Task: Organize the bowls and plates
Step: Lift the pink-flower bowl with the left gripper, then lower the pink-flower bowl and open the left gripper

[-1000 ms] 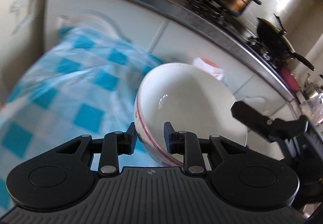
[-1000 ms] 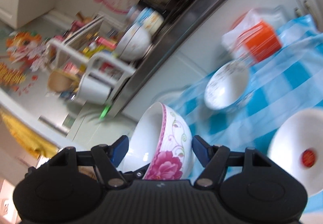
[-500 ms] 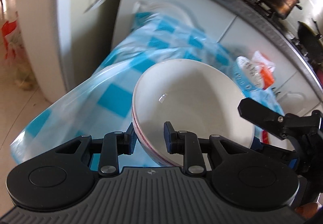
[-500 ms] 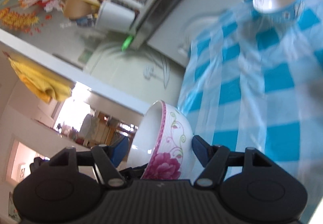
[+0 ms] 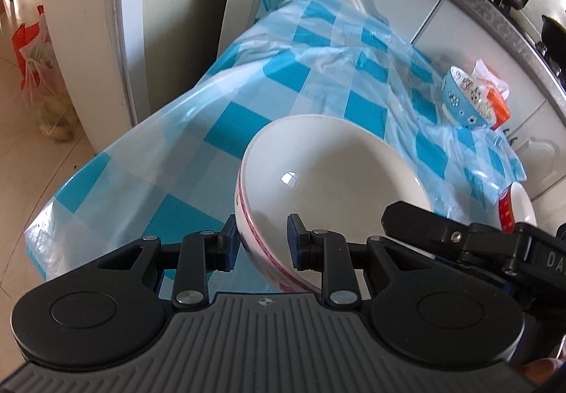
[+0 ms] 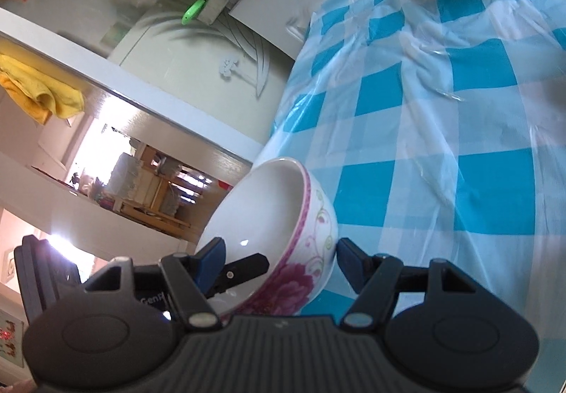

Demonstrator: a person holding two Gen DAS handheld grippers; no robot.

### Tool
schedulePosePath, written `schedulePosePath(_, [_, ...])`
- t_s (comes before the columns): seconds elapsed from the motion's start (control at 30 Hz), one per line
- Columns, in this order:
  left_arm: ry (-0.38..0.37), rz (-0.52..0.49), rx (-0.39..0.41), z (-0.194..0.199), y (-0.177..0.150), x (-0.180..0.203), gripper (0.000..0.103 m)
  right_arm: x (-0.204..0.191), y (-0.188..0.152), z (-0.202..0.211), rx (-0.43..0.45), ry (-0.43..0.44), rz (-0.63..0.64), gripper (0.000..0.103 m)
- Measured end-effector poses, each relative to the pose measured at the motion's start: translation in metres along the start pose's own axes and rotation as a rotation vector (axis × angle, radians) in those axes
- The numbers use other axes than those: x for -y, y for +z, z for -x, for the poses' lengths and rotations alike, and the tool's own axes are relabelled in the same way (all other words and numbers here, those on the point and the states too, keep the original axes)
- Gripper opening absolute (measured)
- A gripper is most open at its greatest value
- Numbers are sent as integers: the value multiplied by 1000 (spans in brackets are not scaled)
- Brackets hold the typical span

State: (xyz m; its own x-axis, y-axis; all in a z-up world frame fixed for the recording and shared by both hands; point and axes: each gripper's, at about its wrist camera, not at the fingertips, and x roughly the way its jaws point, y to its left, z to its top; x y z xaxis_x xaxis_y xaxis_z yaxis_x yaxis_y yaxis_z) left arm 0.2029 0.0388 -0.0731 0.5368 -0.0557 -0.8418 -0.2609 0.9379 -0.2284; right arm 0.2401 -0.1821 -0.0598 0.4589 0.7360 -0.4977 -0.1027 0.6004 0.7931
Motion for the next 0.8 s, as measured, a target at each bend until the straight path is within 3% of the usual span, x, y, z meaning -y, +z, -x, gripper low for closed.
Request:
schedulePosePath(0.37, [3,-65,-9,-9,-12,-5,28,6,-2,-8,-47,-25,4,73])
schedulePosePath(0.53, [-3,-64,-9,-7,-13,-7,39,0,2,1,-28,-21,62,86])
schedulePosePath(0.63, [18,-73,-12,-5,-14,-7,60,-3,6,10,-13,-29,92,91])
schedulePosePath(0.8, [50,-72,-24,0,-16,-13,65,-7,9,38,35,-46,118,95])
